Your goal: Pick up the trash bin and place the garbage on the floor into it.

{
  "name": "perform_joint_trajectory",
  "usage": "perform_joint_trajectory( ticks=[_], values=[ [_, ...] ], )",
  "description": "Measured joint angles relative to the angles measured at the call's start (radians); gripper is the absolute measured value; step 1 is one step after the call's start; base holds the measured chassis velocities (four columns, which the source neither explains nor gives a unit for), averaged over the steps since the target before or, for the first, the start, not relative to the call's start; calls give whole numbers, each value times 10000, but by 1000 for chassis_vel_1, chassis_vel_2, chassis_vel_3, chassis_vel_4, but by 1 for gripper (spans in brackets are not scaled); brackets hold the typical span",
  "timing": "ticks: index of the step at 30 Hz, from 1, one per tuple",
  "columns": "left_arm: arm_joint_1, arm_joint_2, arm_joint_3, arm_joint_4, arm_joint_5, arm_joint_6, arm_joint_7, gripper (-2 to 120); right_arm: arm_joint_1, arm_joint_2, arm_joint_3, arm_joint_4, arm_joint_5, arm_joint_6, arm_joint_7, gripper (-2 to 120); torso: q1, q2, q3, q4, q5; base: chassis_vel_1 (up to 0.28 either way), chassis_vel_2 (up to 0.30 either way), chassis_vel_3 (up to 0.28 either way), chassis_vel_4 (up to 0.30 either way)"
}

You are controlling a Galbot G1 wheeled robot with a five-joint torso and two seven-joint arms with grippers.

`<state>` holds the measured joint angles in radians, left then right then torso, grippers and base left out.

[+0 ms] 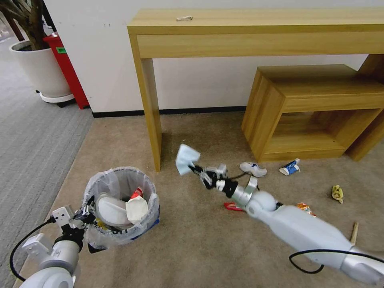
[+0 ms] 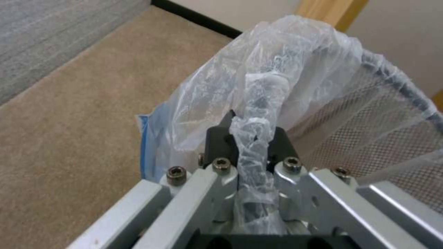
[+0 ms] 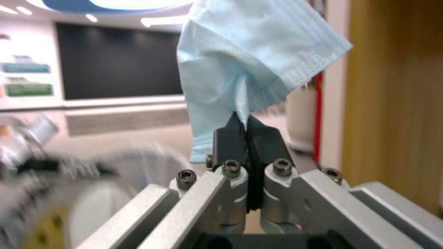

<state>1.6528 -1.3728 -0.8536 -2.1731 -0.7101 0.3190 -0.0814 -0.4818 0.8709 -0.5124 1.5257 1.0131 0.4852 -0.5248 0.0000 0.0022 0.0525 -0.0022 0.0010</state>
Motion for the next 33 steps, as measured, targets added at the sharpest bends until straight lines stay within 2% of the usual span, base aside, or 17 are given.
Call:
perform_joint_trajectory(
  ticks=[3,6,8,11,14,25,33],
  values=[
    [8,165,29,-15,-69,19,0,3,304,-54,-230,611,101,-70,47,0,0,-1,1,-2,-3,0,0,0,0],
    [1,469,30,-22,-198,30,-23,3,797,-33,-870,1236,258,-157,16,0,0,-1,1,-1,-5,0,0,0,0],
    [-7,579,30,-21,-257,39,-36,3,941,-7,-1090,1338,282,-160,11,0,0,0,1,-1,-2,0,0,0,0],
    [-118,1146,17,90,-485,38,-27,3,1366,152,-1821,1628,301,-194,17,0,0,0,2,-2,-3,0,0,0,0],
    [-191,1462,19,201,-573,34,-19,3,1515,211,-2119,1743,325,-239,90,0,0,0,1,-2,-5,0,0,0,0],
    [-604,2111,167,610,-775,21,-15,3,1550,217,-2794,1653,264,-306,369,0,0,-1,2,-3,-4,0,0,0,0],
    [-640,2189,247,355,-848,52,-78,3,1501,493,-3374,1073,146,-325,551,0,0,-1,2,-3,-3,0,0,0,0]
  ],
)
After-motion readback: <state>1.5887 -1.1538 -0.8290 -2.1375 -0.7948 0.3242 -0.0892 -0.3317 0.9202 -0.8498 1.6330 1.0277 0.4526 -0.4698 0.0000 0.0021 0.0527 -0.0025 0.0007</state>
